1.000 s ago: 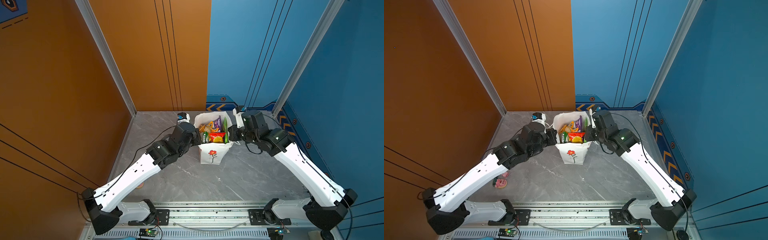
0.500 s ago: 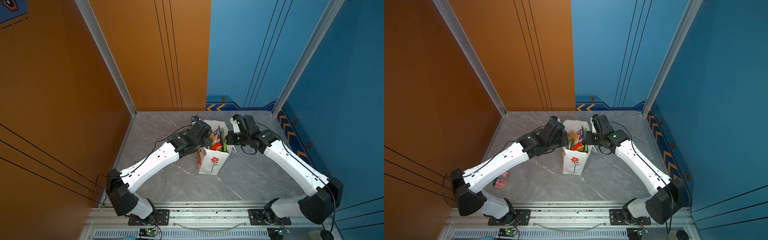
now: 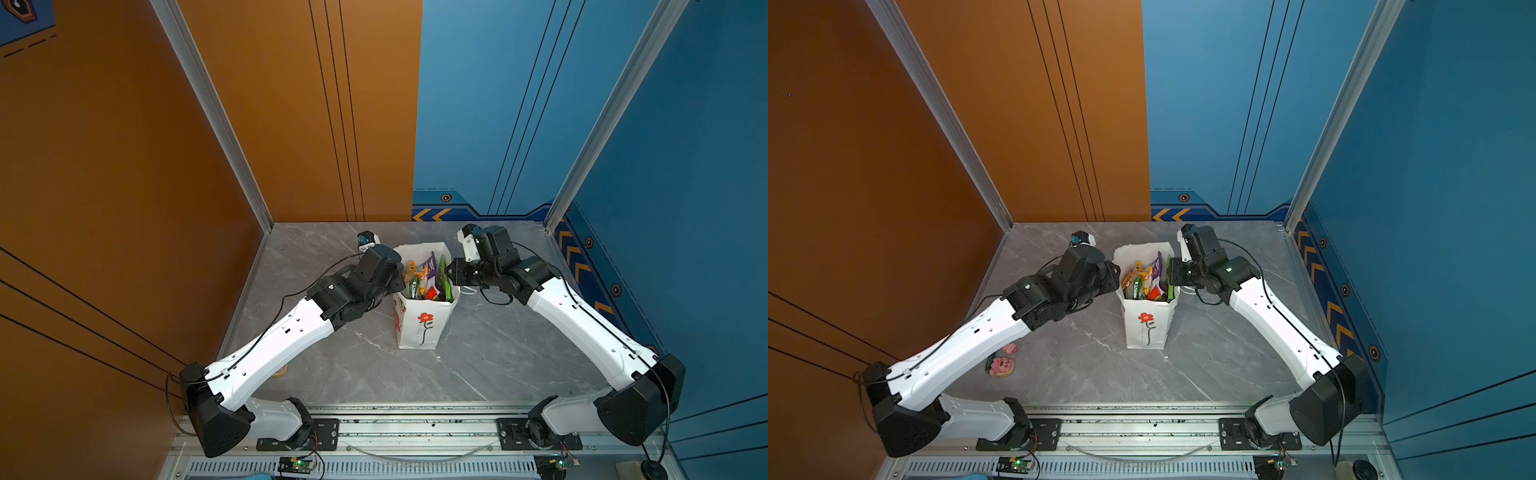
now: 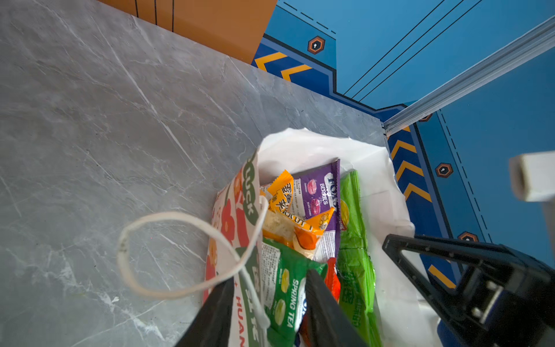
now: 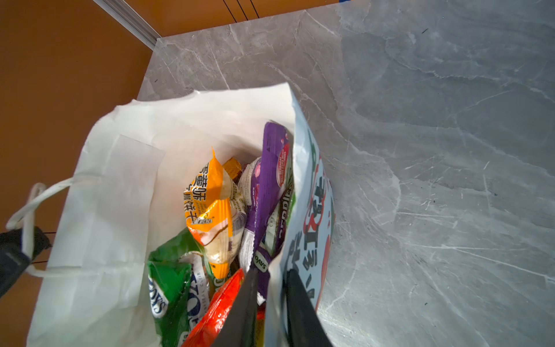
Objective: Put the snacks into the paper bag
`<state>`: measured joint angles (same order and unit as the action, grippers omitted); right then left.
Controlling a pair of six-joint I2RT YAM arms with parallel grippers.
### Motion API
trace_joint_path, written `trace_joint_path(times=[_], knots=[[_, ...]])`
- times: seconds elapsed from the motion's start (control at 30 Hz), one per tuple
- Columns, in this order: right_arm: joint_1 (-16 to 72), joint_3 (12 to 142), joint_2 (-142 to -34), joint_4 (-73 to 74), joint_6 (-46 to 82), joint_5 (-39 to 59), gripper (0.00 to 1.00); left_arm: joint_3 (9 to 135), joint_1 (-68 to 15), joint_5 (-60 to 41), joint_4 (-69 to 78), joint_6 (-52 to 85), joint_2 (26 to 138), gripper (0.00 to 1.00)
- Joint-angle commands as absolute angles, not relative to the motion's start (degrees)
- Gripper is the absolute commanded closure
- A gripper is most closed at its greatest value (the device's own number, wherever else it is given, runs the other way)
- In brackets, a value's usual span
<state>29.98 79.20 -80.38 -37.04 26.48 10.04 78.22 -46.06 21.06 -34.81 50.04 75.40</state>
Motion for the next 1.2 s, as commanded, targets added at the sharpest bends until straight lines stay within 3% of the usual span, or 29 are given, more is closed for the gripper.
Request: trace_joint_path(times=[0.0,0.13,0.27,0.3,0.47,0.57,0.7,0.83,1.0,1.17], knots=[[29.97,81.02,-80.56,-34.83,26.28,11.86,0.70,76.85,-45.53,23.36,-34.01,49.50,72.82,0.41],[29.90,81.96,-80.66,-35.92,25.64,10.83,0.59,75.73,-45.11,23.95,-34.01,47.62,70.30,0.26],[29.03,82.53,-79.33,-37.41,24.89,8.54,0.41,74.33,-44.00,24.49,-34.27,44.70,66.88,0.16],[28.63,82.32,-78.71,-37.40,24.81,8.31,0.37,73.79,-43.60,24.87,-34.28,44.01,65.83,0.02],[26.03,80.54,-73.73,-37.57,24.40,5.71,0.18,70.69,-40.92,27.72,-35.41,39.52,59.26,0.02],[23.67,78.62,-69.95,-37.53,24.38,4.63,0.11,67.00,-39.46,31.80,-36.04,37.17,54.27,0.02],[19.09,75.03,-64.19,-37.44,24.36,2.44,0.09,60.38,-35.95,37.29,-35.93,35.28,48.57,0.02],[12.82,69.13,-56.84,-37.47,26.47,-6.84,0.01,51.56,-31.68,43.30,-32.26,31.38,44.43,0.02],[7.30,61.36,-50.77,-35.44,30.29,-16.23,0.00,38.62,-27.04,48.79,-18.08,22.19,41.87,0.02],[5.33,51.80,-49.49,-27.47,30.50,-19.38,0.00,30.36,-20.57,48.68,-3.10,14.97,44.44,0.02]])
